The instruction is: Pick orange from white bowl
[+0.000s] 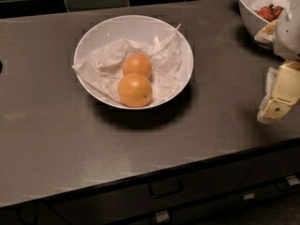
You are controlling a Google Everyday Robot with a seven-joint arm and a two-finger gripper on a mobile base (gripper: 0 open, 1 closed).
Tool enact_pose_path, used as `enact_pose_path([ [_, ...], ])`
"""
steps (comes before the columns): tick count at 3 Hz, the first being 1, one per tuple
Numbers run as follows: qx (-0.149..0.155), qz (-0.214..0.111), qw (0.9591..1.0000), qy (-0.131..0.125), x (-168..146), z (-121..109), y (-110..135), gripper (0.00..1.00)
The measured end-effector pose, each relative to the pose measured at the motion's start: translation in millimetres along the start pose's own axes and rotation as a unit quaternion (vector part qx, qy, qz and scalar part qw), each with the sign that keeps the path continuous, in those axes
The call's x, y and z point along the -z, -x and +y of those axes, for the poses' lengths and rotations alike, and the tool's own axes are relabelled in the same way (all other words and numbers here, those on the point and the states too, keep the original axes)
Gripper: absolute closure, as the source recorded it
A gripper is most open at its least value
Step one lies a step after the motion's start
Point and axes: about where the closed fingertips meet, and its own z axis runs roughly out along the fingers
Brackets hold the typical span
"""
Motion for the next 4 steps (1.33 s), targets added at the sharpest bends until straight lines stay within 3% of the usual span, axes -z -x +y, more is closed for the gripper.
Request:
enact_pose_path([
  [1, 0.0, 0.0, 1.0, 0.0, 0, 0, 0, 0.0],
  [2, 0.043, -0.006, 0.9991, -0.004, 2, -11, 27, 0.0],
  [3, 0.091, -0.044, 0.9948, -0.012, 8, -18, 57, 0.0],
  [4, 0.154, -0.084, 0.9844, -0.008, 13, -14, 83, 0.0],
])
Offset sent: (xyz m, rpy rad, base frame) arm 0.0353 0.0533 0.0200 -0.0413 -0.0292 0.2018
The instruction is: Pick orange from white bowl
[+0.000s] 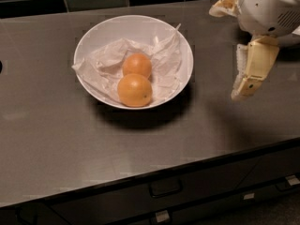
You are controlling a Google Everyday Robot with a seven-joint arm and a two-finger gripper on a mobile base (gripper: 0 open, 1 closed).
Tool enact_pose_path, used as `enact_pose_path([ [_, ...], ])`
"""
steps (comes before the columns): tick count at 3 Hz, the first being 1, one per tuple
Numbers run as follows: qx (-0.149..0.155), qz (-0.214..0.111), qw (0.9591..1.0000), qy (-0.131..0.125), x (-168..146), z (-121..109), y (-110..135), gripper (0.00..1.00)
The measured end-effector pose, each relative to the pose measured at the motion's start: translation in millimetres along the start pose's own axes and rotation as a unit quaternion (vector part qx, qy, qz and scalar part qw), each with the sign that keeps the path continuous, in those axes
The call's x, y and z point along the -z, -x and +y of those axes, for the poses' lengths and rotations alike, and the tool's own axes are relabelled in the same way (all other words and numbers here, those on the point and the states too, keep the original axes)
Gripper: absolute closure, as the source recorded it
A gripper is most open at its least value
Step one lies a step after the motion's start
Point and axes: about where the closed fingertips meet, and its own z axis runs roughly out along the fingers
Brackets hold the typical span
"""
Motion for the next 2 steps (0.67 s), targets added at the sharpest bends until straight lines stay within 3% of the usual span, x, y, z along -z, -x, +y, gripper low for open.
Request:
enact_pose_path([
  [1, 0.0, 0.0, 1.0, 0.0, 0, 0, 0, 0.0],
  [2, 0.046, -0.016, 0.9988, 0.01, -7, -13, 17, 0.0],
])
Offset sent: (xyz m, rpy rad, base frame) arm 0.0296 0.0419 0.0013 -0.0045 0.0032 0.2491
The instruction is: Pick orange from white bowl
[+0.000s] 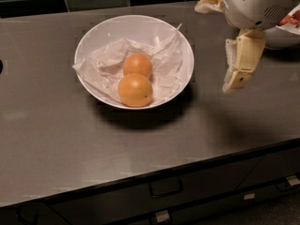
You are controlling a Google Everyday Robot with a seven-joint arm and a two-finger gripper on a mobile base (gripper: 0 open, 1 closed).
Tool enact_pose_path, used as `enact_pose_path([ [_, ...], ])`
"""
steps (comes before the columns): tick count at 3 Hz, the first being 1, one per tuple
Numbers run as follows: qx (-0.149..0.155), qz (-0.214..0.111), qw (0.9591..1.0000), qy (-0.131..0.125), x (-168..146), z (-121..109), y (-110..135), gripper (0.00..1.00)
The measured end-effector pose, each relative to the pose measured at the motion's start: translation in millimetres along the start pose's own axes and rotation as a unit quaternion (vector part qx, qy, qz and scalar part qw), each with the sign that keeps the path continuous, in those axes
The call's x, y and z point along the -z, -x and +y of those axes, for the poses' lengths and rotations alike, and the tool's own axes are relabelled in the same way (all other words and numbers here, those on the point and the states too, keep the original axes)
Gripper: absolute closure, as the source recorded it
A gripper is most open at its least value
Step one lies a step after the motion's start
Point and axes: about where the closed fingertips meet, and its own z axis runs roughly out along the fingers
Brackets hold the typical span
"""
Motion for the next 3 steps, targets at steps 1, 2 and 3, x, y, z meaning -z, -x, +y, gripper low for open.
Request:
enact_pose_path([
  [1, 0.074, -0.007, 0.9968, 0.028, -18, -23, 27, 0.0],
  [2, 0.149, -0.018, 0.9876, 0.045, -51, -50, 61, 0.0],
  [3, 0.149, -0.018, 0.9876, 0.045, -51, -50, 61, 0.0],
])
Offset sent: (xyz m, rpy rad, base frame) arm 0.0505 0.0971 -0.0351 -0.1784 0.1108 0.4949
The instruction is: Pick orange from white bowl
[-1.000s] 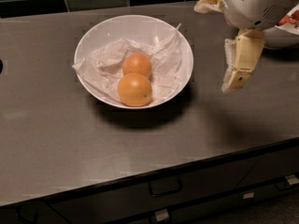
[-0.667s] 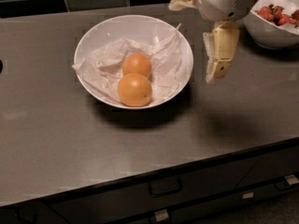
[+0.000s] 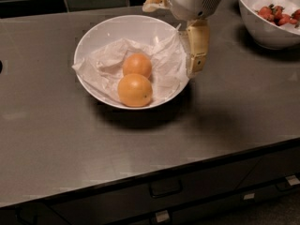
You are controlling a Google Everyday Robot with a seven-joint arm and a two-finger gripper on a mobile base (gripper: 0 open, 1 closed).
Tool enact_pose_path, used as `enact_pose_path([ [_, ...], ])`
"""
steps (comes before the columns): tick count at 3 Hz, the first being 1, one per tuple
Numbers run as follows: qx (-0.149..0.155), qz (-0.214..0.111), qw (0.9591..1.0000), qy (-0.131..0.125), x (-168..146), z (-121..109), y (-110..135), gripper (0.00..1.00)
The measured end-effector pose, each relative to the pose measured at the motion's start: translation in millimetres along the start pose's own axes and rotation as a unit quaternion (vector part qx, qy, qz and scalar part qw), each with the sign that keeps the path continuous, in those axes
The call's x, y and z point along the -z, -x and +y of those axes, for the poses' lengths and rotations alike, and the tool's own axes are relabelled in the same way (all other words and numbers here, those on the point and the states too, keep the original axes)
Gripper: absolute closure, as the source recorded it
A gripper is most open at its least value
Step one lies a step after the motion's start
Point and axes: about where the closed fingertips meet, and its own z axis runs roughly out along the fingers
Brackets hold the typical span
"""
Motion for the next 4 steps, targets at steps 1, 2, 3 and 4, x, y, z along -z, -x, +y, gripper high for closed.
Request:
enact_pose_path([
  [1, 0.05, -0.005, 0.9986, 0.015, -19, -18, 14, 0.0],
  [2, 0.096, -0.01, 0.995, 0.028, -41, -38, 25, 0.0],
  [3, 0.112, -0.021, 0.9934, 0.016, -50, -52, 30, 0.0],
  [4, 0.113, -0.022, 0.9933, 0.01, -51, -55, 32, 0.0],
])
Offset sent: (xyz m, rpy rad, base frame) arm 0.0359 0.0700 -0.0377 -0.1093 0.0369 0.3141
